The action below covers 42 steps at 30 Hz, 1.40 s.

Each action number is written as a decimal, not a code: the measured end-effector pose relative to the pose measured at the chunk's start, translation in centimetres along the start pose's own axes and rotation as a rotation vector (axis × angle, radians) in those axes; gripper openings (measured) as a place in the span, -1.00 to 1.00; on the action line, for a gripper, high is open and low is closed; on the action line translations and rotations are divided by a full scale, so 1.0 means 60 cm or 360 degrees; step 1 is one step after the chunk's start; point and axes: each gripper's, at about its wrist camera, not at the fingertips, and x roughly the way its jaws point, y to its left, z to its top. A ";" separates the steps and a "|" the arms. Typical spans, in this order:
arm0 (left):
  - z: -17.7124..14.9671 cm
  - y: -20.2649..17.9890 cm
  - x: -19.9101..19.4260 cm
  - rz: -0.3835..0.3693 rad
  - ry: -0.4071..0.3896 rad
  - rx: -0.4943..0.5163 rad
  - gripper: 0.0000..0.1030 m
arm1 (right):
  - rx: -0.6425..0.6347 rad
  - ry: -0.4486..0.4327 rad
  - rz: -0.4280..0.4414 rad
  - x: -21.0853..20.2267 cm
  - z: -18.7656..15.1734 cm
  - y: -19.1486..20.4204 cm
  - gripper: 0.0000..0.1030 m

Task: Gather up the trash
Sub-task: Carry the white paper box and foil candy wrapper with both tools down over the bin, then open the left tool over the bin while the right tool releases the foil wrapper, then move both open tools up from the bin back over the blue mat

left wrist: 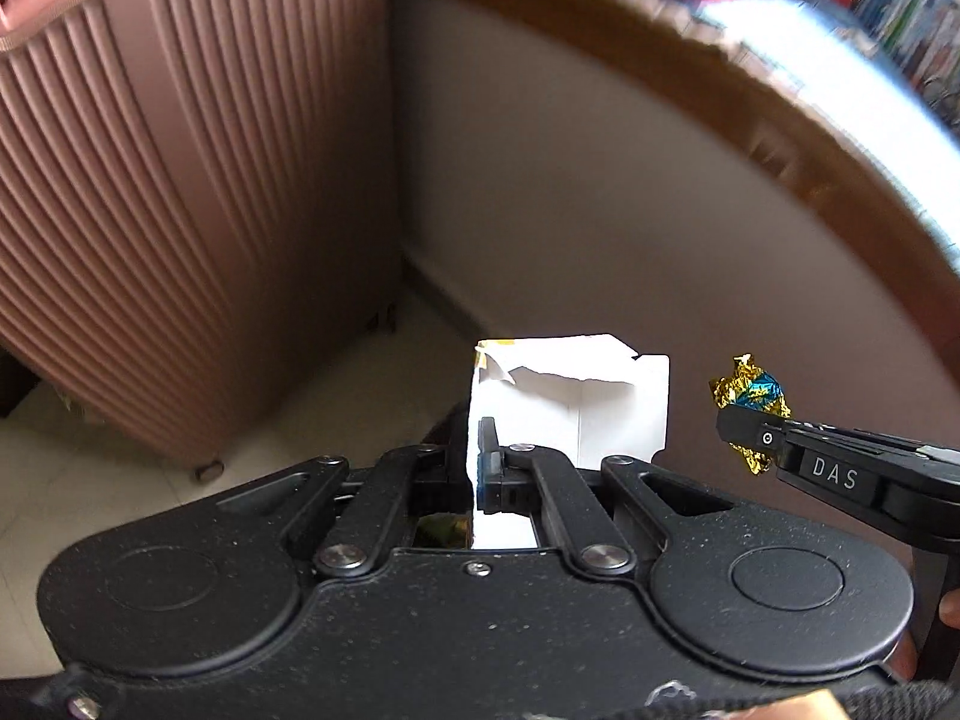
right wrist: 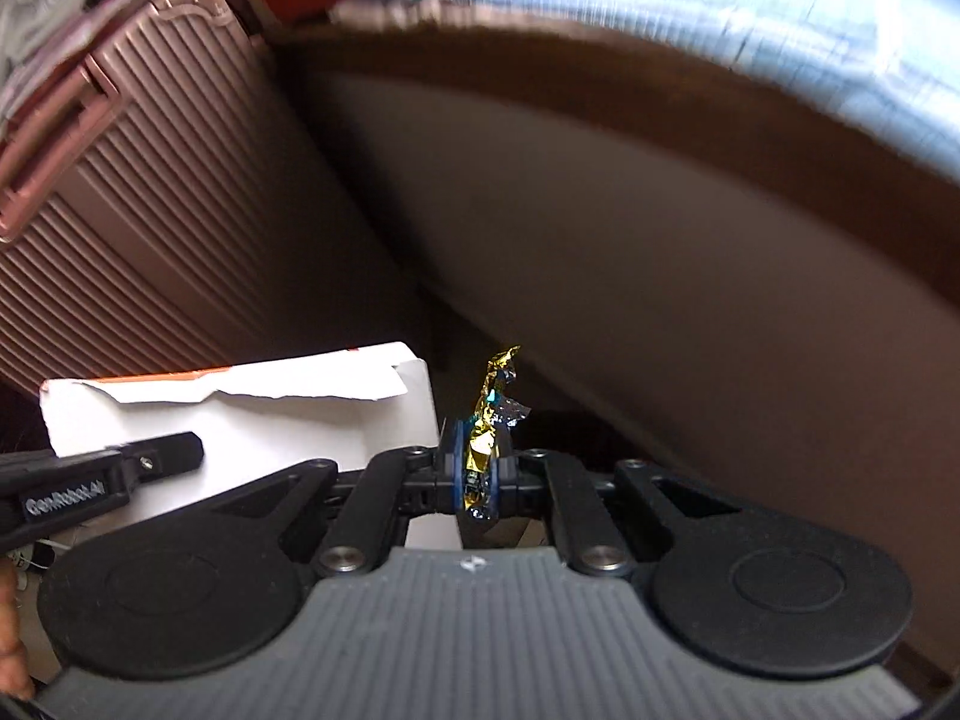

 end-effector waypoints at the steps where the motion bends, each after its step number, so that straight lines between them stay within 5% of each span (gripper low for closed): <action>1: -0.003 0.001 0.018 0.0008 0.0030 -0.0001 -0.99 | -0.0007 0.0023 -0.0006 0.016 -0.003 0.000 -0.77; 11: -0.018 -0.006 0.159 0.0070 0.0209 0.0049 -0.97 | -0.0080 0.0219 -0.0041 0.144 -0.026 -0.007 -0.69; 19: -0.030 -0.037 0.209 0.0066 0.0286 0.0118 -0.91 | -0.0029 0.0306 -0.0061 0.196 -0.021 -0.018 -0.59; 24: -0.028 -0.047 0.221 0.0060 0.0313 0.0137 -0.77 | -0.0019 0.0323 -0.0058 0.213 -0.011 -0.016 -0.49; 25: -0.035 -0.044 0.222 0.0061 0.0310 0.0140 -0.77 | -0.0017 0.0323 -0.0054 0.212 -0.016 -0.023 -0.25; 31: -0.045 -0.050 0.222 0.0072 0.0303 0.0160 -0.74 | 0.0000 0.0315 -0.0038 0.211 -0.022 -0.024 0.06; 42: -0.045 -0.046 0.161 0.0016 0.0259 0.0135 -0.58 | 0.0022 0.0203 -0.0052 0.141 -0.034 -0.044 0.14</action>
